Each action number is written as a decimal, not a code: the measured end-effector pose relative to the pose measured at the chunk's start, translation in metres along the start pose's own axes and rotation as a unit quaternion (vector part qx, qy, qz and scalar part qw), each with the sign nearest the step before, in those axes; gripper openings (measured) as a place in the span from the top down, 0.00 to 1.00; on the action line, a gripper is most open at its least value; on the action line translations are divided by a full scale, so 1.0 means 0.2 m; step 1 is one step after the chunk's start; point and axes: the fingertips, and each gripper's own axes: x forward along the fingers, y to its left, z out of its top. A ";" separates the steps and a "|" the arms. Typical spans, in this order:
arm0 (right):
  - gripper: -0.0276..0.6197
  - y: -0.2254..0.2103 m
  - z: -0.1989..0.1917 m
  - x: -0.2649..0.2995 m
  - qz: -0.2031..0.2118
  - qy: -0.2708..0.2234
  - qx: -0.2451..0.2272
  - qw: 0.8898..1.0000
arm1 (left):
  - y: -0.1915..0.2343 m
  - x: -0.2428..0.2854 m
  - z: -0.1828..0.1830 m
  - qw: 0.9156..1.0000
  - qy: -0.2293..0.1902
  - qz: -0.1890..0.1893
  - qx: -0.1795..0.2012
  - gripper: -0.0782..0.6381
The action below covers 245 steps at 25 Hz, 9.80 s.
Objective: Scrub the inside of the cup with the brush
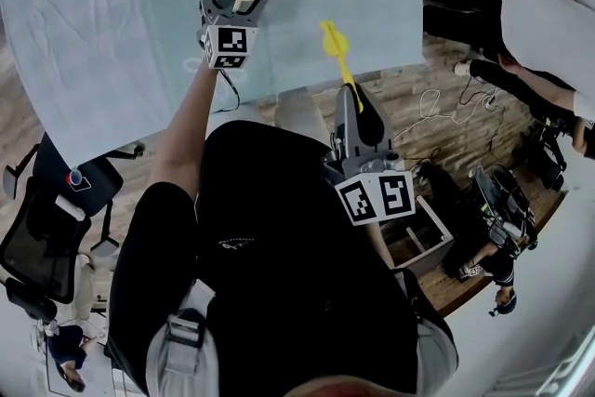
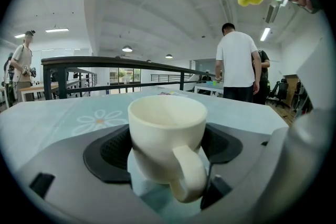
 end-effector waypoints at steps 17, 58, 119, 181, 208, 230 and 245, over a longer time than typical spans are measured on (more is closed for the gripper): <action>0.90 -0.17 0.10 -0.03 0.201 0.029 -0.095 0.975 | -0.18 -0.46 0.37 0.993 0.023 0.113 0.032 0.33; 0.90 -0.07 -0.25 -0.21 0.386 0.181 -0.368 0.826 | -0.92 -0.98 0.78 0.915 0.145 0.182 0.330 0.33; 0.90 -0.01 -0.27 -0.30 0.421 0.178 -0.330 0.826 | -0.84 -1.13 0.77 0.902 0.145 0.221 0.341 0.33; 0.90 -0.04 -0.18 -0.19 0.375 0.180 -0.269 0.869 | -0.81 -0.98 0.77 0.910 0.135 0.144 0.366 0.33; 0.90 0.35 -0.08 0.01 0.249 0.163 -0.210 0.931 | -0.46 -1.00 0.70 0.932 0.058 -0.001 0.358 0.33; 0.90 0.52 -0.17 0.00 0.178 0.146 -0.155 0.961 | -0.25 -0.79 0.54 0.964 0.008 -0.086 0.253 0.33; 0.90 0.40 -0.17 -0.05 0.103 0.118 -0.098 0.983 | 0.25 -0.30 0.05 0.998 0.059 0.028 -0.002 0.33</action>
